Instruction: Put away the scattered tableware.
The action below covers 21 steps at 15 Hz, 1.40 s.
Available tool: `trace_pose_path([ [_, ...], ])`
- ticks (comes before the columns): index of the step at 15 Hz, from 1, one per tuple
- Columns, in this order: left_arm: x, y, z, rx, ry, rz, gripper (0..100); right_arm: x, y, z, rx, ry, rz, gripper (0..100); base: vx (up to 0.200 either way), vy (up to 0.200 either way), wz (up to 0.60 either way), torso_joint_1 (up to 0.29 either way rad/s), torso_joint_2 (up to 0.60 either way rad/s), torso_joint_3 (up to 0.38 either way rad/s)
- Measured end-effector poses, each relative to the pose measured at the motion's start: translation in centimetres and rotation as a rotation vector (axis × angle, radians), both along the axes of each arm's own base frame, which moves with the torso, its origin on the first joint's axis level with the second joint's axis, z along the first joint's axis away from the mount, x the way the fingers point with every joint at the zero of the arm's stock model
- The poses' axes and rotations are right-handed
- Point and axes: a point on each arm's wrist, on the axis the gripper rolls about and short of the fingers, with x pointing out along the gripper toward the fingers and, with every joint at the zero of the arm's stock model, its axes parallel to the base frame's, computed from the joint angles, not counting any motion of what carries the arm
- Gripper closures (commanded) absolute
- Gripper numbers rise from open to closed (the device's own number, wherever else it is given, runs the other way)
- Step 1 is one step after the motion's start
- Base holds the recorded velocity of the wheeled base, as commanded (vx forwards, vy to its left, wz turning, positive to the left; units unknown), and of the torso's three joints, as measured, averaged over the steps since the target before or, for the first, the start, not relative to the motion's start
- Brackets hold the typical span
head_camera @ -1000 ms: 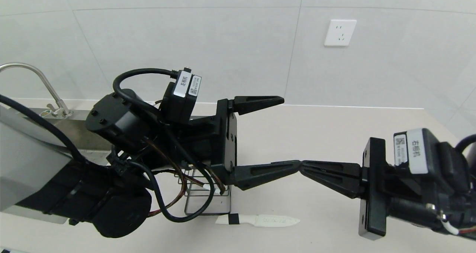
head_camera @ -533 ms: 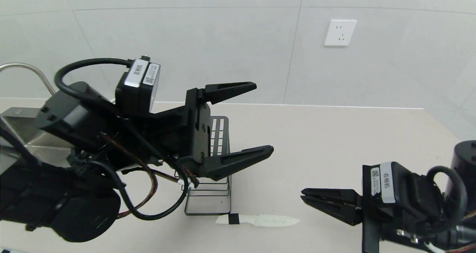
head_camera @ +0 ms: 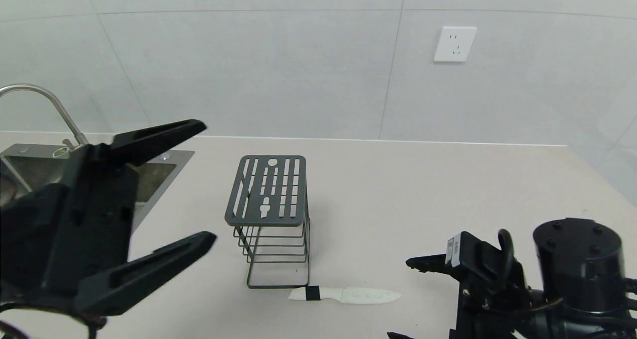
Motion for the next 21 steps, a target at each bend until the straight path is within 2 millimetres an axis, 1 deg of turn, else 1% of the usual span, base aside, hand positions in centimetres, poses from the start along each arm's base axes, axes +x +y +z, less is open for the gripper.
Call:
trace_pose_path([
  [2, -2.5, 2.5, -0.7, -0.034, 0.021, 0.123, 0, 1.3, 1.1, -0.6, -0.012, 0.013, -0.003, 0, 0.000, 0.000, 0.00, 0.000, 0.00, 0.000],
  [3, -3.8, 3.4, -1.5, -0.042, 0.038, 0.164, 0, 2.0, 1.7, -0.9, -0.020, 0.022, -0.004, 0, 0.000, 0.000, 0.00, 0.000, 0.00, 0.000],
  [5, -5.9, 4.3, -2.4, -0.053, 0.041, 0.200, 0, 2.4, 2.1, -2.3, -0.101, 0.109, -0.006, 0, 0.000, 0.000, 0.00, 0.000, 0.00, 0.000],
  [7, -7.5, 4.7, -2.9, -0.049, 0.062, 0.213, 0, 2.8, 2.4, -2.6, -0.168, 0.170, -0.015, 0, 0.000, 0.000, 0.00, 0.000, 0.00, 0.000],
  [9, -8.8, 5.1, -3.7, -0.030, 0.111, 0.220, 0, 3.9, 3.1, -1.7, -0.234, 0.210, -0.033, 0, 0.000, 0.000, 0.00, 0.000, 0.00, 0.000],
  [11, -10.2, 5.5, -4.6, -0.017, 0.164, 0.237, 0, 5.4, 3.7, -0.5, -0.272, 0.177, -0.048, 0, 0.000, 0.000, 0.00, 0.000, 0.00, 0.000],
  [12, -10.8, 5.7, -5.3, -0.011, 0.208, 0.272, 0, 6.2, 3.7, -0.4, -0.282, 0.156, -0.050, 0, 0.000, 0.000, 0.00, 0.000, 0.00, 0.000],
  [15, -12.8, 6.4, -6.9, -0.020, 0.269, 0.389, 0, 7.8, 4.3, -1.0, -0.256, 0.128, -0.043, 0, 0.000, 0.000, 0.00, 0.000, 0.00, 0.000],
  [17, -14.1, 6.6, -8.1, -0.019, 0.309, 0.442, 0, 8.3, 4.9, -2.0, -0.257, 0.129, -0.030, 0, 0.000, 0.000, 0.00, 0.000, 0.00, 0.000],
  [18, -14.5, 6.6, -8.4, -0.029, 0.305, 0.470, 0, 8.4, 5.0, -2.4, -0.263, 0.128, -0.025, 0, 0.000, 0.000, 0.00, 0.000, 0.00, 0.000],
  [20, -14.9, 6.8, -9.0, -0.057, 0.313, 0.552, 0, 8.8, 5.4, -3.1, -0.274, 0.121, -0.011, 0, 0.000, 0.000, 0.00, 0.000, 0.00, 0.000],
  [21, -14.9, 6.8, -9.6, -0.056, 0.353, 0.588, 0, 8.8, 5.6, -3.5, -0.281, 0.123, -0.004, 0, 0.000, 0.000, 0.00, 0.000, 0.00, 0.000],
])
